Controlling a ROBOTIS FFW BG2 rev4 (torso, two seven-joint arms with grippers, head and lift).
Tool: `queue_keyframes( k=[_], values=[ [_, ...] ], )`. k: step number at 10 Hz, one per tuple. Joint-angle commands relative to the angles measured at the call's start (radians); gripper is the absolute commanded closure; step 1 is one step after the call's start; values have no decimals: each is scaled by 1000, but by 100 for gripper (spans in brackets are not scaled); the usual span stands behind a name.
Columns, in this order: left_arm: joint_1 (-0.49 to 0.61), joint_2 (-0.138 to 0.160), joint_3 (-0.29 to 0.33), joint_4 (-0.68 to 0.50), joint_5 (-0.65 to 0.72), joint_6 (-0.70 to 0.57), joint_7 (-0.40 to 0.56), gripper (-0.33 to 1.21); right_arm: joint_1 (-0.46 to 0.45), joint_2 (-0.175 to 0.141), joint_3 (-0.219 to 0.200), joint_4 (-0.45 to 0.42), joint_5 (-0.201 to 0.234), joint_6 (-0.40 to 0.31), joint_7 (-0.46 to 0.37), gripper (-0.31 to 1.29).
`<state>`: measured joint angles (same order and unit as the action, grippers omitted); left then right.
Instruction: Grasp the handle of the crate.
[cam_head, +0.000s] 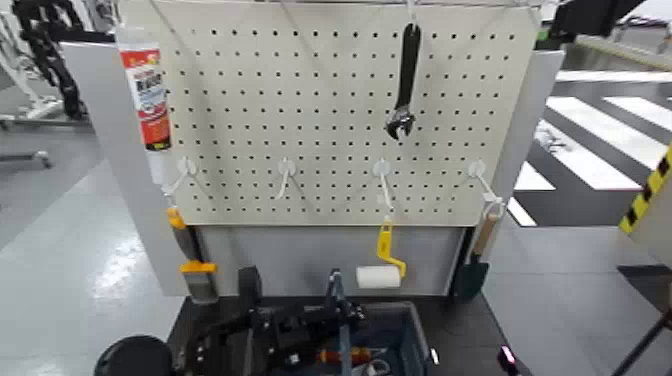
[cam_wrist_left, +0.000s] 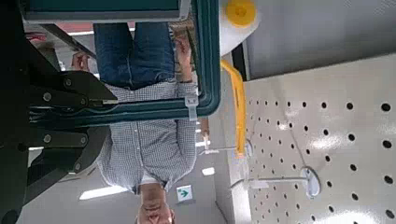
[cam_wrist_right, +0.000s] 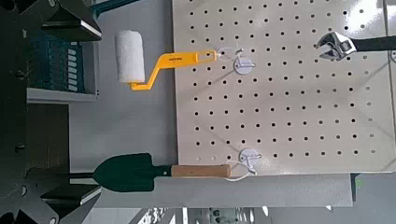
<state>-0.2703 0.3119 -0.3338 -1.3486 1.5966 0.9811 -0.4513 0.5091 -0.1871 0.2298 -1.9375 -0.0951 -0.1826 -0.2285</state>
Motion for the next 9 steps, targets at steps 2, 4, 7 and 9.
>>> queue_keyframes(
  k=[2,4,7,9],
  values=[
    [111,22,73,-156,75,24,85,117,2,1,-3,-1,2,0,0,15],
    [141,42,79,-196,115,30,114,117,2,1,-3,-1,5,2,0,15],
    [168,39,87,-245,143,22,128,117,2,3,-3,-1,8,5,0,15],
    [180,38,94,-270,151,17,137,117,2,5,-4,-3,15,6,0,15]
  ],
)
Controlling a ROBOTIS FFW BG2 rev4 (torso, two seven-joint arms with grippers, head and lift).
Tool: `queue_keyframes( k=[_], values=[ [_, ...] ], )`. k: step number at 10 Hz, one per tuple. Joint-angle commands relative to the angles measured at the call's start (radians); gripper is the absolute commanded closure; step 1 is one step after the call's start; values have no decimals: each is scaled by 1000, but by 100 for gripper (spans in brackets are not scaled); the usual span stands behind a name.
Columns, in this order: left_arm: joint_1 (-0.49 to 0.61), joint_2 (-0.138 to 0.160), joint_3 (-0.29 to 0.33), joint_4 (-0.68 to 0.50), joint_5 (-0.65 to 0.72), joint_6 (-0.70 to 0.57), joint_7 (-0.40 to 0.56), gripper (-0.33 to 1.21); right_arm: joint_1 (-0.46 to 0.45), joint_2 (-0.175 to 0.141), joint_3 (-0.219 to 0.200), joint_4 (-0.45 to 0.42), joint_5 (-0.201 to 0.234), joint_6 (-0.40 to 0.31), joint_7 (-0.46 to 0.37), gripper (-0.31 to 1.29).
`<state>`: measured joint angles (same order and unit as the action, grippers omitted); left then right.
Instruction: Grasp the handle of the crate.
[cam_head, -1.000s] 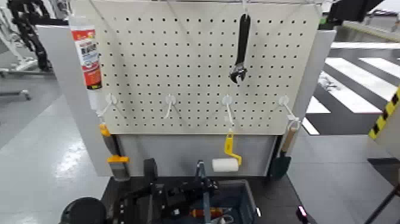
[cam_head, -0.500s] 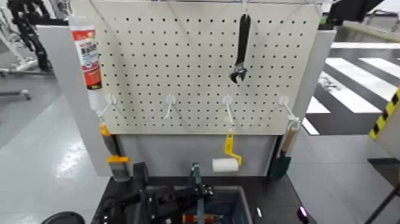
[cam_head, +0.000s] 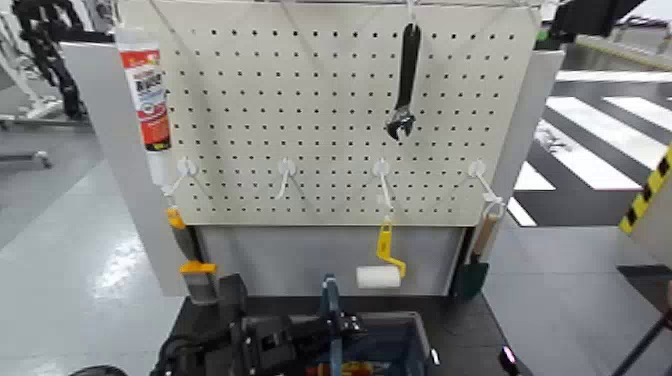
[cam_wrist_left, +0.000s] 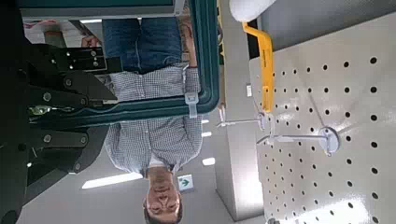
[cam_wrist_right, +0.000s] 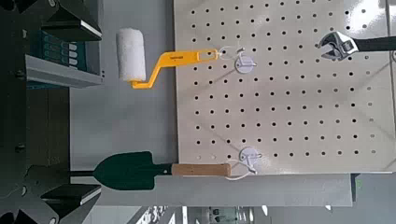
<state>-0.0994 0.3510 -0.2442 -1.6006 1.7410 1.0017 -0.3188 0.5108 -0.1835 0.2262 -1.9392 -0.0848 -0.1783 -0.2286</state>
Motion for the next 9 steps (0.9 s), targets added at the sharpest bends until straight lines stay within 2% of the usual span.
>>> queue_keyframes(
  k=[1,9],
  values=[
    [10,-1,5,-18,8,-3,4,117,0,2,-1,-1,8,3,-2,15],
    [17,-6,-3,-13,15,-12,4,117,-8,-1,15,-1,23,10,-28,15]
  ],
)
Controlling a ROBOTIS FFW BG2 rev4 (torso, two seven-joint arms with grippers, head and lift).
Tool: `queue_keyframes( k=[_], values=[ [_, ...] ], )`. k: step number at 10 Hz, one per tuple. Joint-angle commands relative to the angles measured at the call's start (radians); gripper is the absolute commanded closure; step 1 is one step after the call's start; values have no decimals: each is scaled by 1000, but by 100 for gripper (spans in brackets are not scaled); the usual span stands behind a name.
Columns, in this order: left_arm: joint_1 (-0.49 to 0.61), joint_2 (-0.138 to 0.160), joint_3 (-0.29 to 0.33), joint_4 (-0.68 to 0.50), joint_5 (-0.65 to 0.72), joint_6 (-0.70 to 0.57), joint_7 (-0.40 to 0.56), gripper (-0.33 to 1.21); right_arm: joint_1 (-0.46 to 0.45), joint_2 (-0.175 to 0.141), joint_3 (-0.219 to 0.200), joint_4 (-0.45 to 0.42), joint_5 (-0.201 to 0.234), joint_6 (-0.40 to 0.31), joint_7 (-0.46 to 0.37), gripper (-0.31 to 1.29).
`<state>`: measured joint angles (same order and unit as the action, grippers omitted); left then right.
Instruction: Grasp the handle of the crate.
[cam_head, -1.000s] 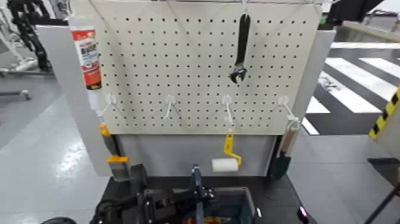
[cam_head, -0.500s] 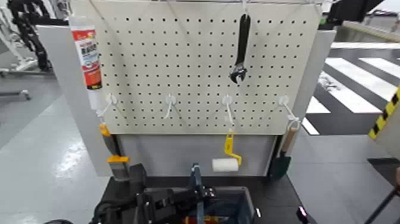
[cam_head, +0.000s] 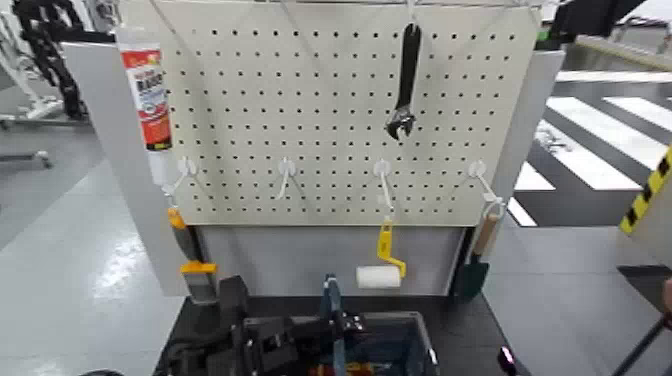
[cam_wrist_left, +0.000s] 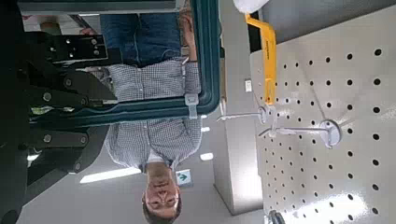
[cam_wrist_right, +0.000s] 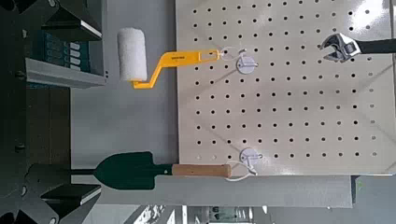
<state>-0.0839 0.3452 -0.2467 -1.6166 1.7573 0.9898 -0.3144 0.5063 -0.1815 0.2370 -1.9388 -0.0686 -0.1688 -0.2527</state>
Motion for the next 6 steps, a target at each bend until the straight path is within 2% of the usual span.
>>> queue_keyframes(
  k=[1,6],
  values=[
    [1,0,0,3,1,0,0,117,-3,-4,4,-2,12,-1,-5,15],
    [-4,2,0,9,-1,-3,-2,117,-8,-7,10,-2,30,2,-11,15]
  ],
)
